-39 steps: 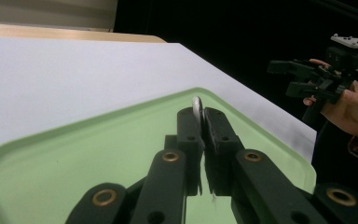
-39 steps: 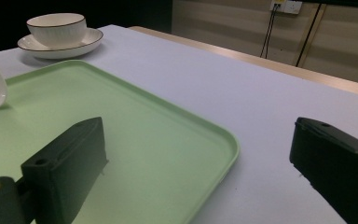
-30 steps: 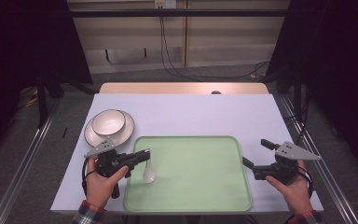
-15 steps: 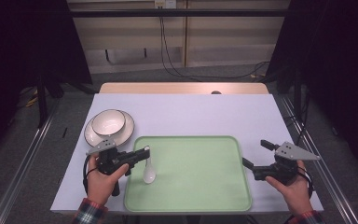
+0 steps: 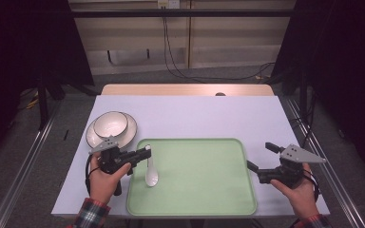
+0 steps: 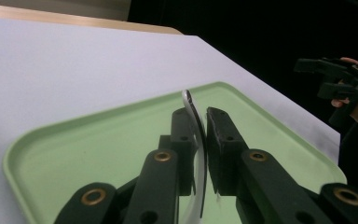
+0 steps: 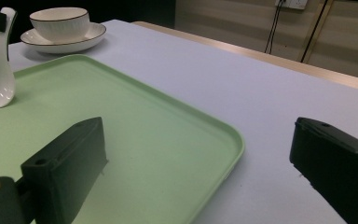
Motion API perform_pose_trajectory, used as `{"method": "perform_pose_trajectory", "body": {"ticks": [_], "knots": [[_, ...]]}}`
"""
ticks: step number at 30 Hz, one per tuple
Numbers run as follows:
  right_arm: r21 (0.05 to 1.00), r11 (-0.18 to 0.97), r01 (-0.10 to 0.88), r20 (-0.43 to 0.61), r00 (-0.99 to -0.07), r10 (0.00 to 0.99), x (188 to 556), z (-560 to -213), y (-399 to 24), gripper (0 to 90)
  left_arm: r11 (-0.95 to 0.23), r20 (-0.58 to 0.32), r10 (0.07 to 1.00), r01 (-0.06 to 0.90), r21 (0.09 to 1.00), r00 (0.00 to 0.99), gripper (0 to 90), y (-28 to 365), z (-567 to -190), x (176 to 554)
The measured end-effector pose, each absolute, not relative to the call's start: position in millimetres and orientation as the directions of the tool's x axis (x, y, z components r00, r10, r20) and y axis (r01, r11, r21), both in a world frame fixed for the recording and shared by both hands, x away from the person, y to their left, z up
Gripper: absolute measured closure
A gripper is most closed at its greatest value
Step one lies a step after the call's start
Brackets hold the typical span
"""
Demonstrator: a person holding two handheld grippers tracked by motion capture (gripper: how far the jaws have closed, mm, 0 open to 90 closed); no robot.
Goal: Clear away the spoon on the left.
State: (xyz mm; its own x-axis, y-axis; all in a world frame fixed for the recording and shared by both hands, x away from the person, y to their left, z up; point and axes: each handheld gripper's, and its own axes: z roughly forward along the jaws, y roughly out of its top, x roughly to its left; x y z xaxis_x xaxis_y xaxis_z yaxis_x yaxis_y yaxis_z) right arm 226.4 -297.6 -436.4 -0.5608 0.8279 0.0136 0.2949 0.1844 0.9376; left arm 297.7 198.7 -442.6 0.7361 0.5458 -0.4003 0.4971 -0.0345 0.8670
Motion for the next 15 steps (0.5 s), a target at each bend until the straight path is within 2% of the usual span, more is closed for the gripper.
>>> {"method": "perform_pose_trajectory", "body": {"ticks": [15], "knots": [[0.937, 0.185, 0.296, 0.013, -0.558, 0.830, 226.5, -436.7, -297.1, 3.1, -0.043, -0.392, 0.580, 0.508, 0.860, 0.714, 76.5, 199.7, -454.8, 310.7]]}}
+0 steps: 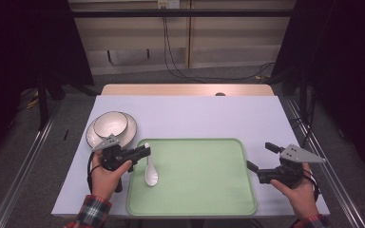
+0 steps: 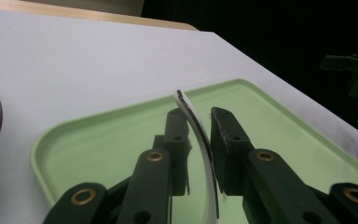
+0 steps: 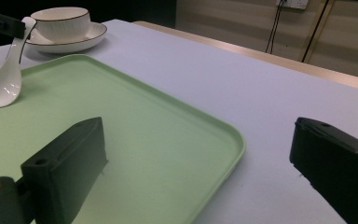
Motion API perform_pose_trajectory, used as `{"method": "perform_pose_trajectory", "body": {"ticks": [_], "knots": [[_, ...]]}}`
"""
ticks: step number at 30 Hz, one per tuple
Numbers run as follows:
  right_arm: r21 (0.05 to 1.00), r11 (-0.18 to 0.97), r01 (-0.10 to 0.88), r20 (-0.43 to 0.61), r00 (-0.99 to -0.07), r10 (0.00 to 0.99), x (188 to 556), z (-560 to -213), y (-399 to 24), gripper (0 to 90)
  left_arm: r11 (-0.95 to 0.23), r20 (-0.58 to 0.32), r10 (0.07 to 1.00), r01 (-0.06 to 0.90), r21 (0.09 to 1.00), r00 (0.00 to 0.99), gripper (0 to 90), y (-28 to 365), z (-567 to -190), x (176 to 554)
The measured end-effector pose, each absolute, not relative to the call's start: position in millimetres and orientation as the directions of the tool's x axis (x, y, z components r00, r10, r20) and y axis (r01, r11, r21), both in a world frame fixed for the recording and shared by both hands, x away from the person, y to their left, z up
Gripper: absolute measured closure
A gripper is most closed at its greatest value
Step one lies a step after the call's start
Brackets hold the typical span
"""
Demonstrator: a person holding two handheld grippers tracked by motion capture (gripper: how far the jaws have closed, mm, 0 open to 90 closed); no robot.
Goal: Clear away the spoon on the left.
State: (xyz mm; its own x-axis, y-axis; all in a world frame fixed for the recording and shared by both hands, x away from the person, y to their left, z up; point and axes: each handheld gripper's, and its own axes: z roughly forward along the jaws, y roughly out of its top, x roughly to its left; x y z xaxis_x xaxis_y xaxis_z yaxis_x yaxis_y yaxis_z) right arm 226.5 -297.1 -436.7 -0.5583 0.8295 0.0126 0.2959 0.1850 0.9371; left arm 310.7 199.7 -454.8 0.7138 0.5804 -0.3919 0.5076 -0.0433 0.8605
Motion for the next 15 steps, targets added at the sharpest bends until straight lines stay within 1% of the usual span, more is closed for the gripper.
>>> {"method": "perform_pose_trajectory", "body": {"ticks": [3, 15], "knots": [[0.936, 0.186, 0.299, 0.015, -0.562, 0.827, 226.3, -436.7, -296.8, 3.1, -0.045, -0.384, 0.599, 0.509, 0.860, 0.702, 75.7, 199.9, -457.3, 312.6], [0.936, 0.193, 0.296, 0.010, -0.568, 0.823, 226.8, -436.9, -296.7, 3.1, -0.058, -0.365, 0.620, 0.505, 0.861, 0.694, 72.5, 201.0, -463.3, 315.8]]}}
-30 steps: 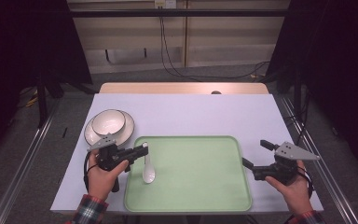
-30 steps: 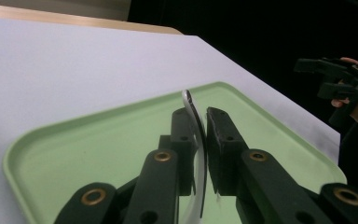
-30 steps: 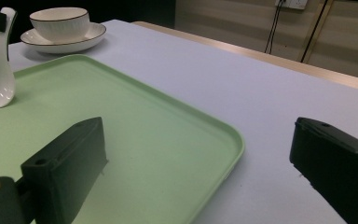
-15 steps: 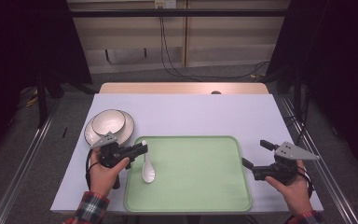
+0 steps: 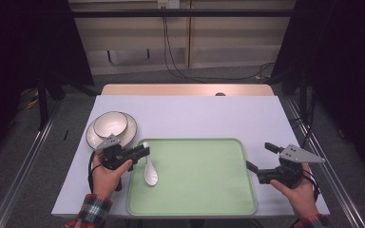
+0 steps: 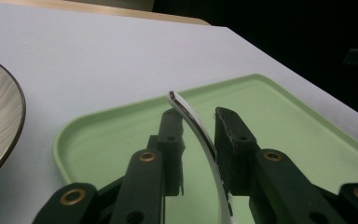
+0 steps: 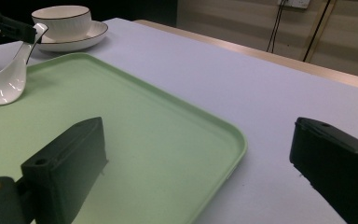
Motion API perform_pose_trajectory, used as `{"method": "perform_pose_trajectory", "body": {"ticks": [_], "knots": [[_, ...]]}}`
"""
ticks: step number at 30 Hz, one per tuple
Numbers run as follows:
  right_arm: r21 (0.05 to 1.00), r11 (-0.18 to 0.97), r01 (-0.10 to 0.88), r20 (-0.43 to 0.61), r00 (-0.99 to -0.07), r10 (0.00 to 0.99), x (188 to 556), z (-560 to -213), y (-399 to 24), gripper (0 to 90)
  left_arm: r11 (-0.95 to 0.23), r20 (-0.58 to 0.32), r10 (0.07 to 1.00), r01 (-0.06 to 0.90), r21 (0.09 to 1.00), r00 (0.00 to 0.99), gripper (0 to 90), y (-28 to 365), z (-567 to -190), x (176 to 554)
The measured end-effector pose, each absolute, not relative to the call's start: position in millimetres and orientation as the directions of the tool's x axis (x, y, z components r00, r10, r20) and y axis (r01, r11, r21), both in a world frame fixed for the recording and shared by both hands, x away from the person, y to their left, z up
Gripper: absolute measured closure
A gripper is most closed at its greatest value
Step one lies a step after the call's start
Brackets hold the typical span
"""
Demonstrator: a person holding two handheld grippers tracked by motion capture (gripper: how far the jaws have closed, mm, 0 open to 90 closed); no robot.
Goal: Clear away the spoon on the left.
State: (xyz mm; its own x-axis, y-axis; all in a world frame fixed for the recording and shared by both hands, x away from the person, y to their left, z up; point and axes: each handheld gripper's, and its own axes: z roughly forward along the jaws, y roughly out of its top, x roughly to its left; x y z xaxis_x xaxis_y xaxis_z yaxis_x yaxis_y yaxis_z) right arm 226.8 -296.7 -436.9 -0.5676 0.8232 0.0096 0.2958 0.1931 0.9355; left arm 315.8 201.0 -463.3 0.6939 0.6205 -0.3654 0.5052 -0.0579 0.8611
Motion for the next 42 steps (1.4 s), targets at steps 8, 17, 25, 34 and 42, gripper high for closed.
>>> {"method": "perform_pose_trajectory", "body": {"ticks": [8, 17, 25, 34, 42], "knots": [[0.934, 0.194, 0.299, 0.012, -0.570, 0.822, 227.2, -437.4, -295.4, 3.1, -0.082, -0.340, 0.634, 0.498, 0.864, 0.695, 69.7, 201.0, -466.8, 316.8], [0.934, 0.197, 0.298, 0.010, -0.573, 0.819, 226.9, -437.3, -293.8, 3.3, -0.125, -0.307, 0.648, 0.495, 0.860, 0.697, 65.5, 198.6, -470.6, 314.5], [0.931, 0.208, 0.298, 0.004, -0.581, 0.814, 226.9, -437.8, -292.7, 3.3, -0.130, -0.315, 0.664, 0.520, 0.845, 0.678, 63.4, 199.5, -473.9, 314.6], [0.932, 0.208, 0.298, 0.005, -0.581, 0.814, 226.5, -437.6, -292.6, 3.3, -0.154, -0.297, 0.674, 0.521, 0.839, 0.677, 60.3, 198.1, -475.6, 313.8], [0.931, 0.209, 0.299, 0.006, -0.585, 0.811, 226.4, -437.5, -293.1, 3.5, -0.171, -0.288, 0.672, 0.521, 0.836, 0.682, 56.4, 196.1, -478.2, 314.4]]}}
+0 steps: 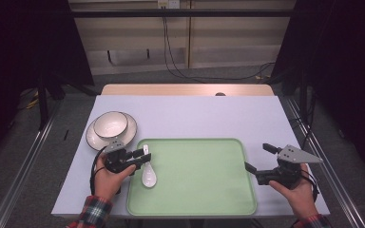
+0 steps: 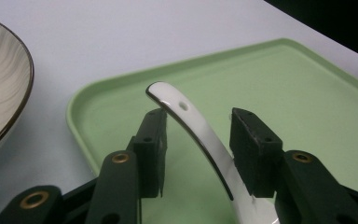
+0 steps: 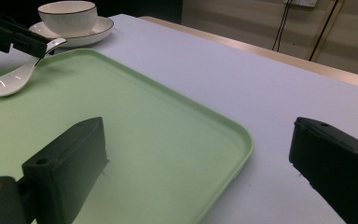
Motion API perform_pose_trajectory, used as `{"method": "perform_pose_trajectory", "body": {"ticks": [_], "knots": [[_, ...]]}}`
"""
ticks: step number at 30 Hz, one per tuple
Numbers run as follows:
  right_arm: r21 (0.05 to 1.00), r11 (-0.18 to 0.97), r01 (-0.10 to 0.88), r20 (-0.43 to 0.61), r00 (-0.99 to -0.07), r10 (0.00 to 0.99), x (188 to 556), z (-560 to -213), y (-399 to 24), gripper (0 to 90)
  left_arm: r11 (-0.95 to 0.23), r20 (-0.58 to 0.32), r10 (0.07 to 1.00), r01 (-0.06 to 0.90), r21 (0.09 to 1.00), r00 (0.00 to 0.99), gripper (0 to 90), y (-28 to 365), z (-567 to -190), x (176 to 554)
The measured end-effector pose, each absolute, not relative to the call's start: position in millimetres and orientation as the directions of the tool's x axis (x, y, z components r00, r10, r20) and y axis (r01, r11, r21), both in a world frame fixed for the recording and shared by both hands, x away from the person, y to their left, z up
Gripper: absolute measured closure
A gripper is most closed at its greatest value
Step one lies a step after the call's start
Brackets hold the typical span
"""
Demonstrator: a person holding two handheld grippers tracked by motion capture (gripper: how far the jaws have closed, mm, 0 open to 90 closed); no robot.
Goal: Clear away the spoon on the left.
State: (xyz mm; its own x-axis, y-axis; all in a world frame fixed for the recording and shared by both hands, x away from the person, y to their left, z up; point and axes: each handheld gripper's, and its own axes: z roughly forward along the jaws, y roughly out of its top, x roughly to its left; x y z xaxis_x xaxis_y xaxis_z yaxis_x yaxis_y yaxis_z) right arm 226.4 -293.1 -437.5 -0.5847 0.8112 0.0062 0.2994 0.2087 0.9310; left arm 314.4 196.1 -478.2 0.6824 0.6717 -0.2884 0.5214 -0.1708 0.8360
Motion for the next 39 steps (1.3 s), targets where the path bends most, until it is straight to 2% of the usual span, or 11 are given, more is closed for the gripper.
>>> {"method": "perform_pose_trajectory", "body": {"ticks": [5, 11, 12, 13, 18, 19, 23, 31, 35, 39], "knots": [[0.932, 0.211, 0.294, 0.001, -0.586, 0.811, 226.0, -437.6, -292.5, 3.6, -0.195, -0.267, 0.675, 0.515, 0.835, 0.688, 54.7, 195.8, -479.1, 314.8], [0.931, 0.209, 0.300, 0.007, -0.587, 0.810, 225.9, -437.3, -293.5, 3.6, -0.198, -0.244, 0.675, 0.489, 0.849, 0.697, 41.4, 194.1, -478.7, 314.9], [0.931, 0.209, 0.300, 0.007, -0.586, 0.810, 225.9, -437.3, -293.5, 3.6, -0.196, -0.241, 0.670, 0.480, 0.855, 0.702, 41.4, 193.6, -477.9, 315.0], [0.931, 0.210, 0.298, 0.006, -0.589, 0.808, 226.1, -437.3, -293.4, 3.6, -0.203, -0.225, 0.677, 0.471, 0.859, 0.701, 35.8, 193.3, -476.7, 315.0], [0.931, 0.213, 0.296, 0.003, -0.590, 0.807, 225.9, -437.3, -293.1, 3.6, -0.180, -0.240, 0.681, 0.476, 0.861, 0.692, 31.5, 196.1, -475.3, 315.3], [0.931, 0.214, 0.295, 0.002, -0.591, 0.806, 225.9, -437.4, -293.3, 3.6, -0.178, -0.239, 0.686, 0.478, 0.860, 0.687, 27.4, 196.7, -475.0, 315.3], [0.932, 0.211, 0.295, 0.003, -0.589, 0.808, 226.0, -437.3, -293.4, 3.5, -0.168, -0.237, 0.698, 0.476, 0.863, 0.676, 22.8, 198.5, -472.0, 314.7], [0.933, 0.211, 0.291, 0.000, -0.587, 0.810, 225.8, -437.2, -293.5, 3.5, -0.149, -0.227, 0.687, 0.439, 0.886, 0.690, 14.6, 200.7, -463.9, 312.2], [0.935, 0.206, 0.289, 0.002, -0.585, 0.811, 225.6, -436.9, -294.1, 3.5, -0.141, -0.207, 0.686, 0.407, 0.903, 0.698, 5.9, 200.6, -459.5, 310.2], [0.934, 0.211, 0.288, -0.001, -0.589, 0.808, 225.6, -437.2, -293.6, 3.5, -0.127, -0.218, 0.671, 0.399, 0.908, 0.709, 2.5, 202.8, -457.5, 309.0]]}}
